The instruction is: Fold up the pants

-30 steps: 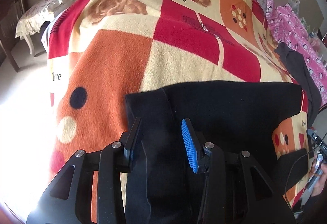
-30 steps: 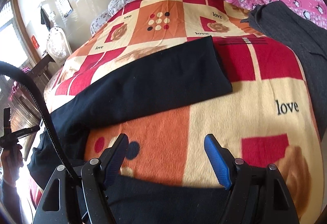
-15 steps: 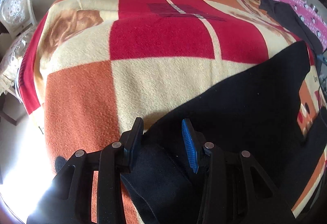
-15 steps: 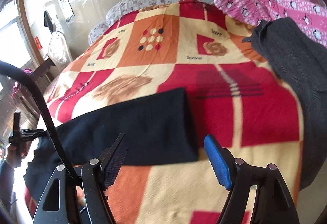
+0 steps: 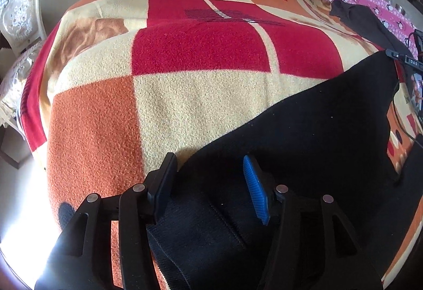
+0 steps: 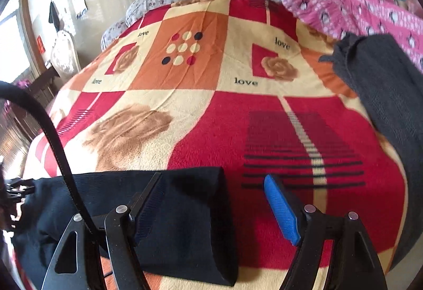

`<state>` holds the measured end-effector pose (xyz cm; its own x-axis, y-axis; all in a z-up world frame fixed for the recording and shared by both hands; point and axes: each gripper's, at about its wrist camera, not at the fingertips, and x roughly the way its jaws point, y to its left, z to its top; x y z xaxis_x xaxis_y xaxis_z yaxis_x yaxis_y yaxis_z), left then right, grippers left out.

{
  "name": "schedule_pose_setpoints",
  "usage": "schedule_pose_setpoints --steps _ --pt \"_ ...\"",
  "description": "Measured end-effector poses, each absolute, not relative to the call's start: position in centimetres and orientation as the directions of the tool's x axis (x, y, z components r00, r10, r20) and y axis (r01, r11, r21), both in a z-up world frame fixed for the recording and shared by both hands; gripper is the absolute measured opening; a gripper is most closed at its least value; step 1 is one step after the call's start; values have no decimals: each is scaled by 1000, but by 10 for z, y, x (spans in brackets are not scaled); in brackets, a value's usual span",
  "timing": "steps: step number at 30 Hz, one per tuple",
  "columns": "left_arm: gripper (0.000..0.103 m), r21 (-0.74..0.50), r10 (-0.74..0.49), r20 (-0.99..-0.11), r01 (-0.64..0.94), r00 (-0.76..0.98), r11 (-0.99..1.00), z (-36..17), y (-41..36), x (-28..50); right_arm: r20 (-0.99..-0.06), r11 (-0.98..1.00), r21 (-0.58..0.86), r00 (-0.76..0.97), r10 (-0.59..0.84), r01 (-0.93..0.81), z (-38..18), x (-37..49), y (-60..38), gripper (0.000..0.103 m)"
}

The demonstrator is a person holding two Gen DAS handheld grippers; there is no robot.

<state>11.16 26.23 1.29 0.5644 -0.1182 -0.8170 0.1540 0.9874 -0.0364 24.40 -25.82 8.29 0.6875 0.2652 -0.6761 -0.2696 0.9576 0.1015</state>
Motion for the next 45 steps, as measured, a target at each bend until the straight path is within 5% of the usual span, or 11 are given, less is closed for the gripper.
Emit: schedule_pose_setpoints --steps 3,5,7,8,11,14,26,32,45 --pt "53 -6 -106 -804 171 585 985 13 256 107 -675 947 66 685 274 -313 81 243 -244 67" --pt "53 13 -100 -802 185 589 983 11 254 107 -679 941 -22 695 234 -338 78 238 -230 38" --pt "50 -7 -112 -810 181 576 984 11 257 111 -668 942 -70 717 200 -329 78 234 -223 20" --pt "42 -14 -115 -813 178 571 984 11 258 113 -660 946 -87 729 182 -314 79 231 -221 8" --pt "15 31 -87 -814 193 574 981 14 250 111 -631 949 -124 761 148 -288 83 221 -219 7" --pt "8 86 -44 -812 194 583 977 16 243 106 -610 947 -152 781 135 -282 89 210 -220 6" --pt "7 132 -23 -716 168 697 977 63 223 63 -584 949 -204 808 80 -241 112 172 -231 6" --pt "7 32 -102 -677 168 729 985 90 221 26 -567 949 -227 822 55 -220 125 142 -245 6" --pt "7 31 -142 -625 206 768 978 96 203 -42 -476 925 -307 878 55 -225 138 62 -253 6"
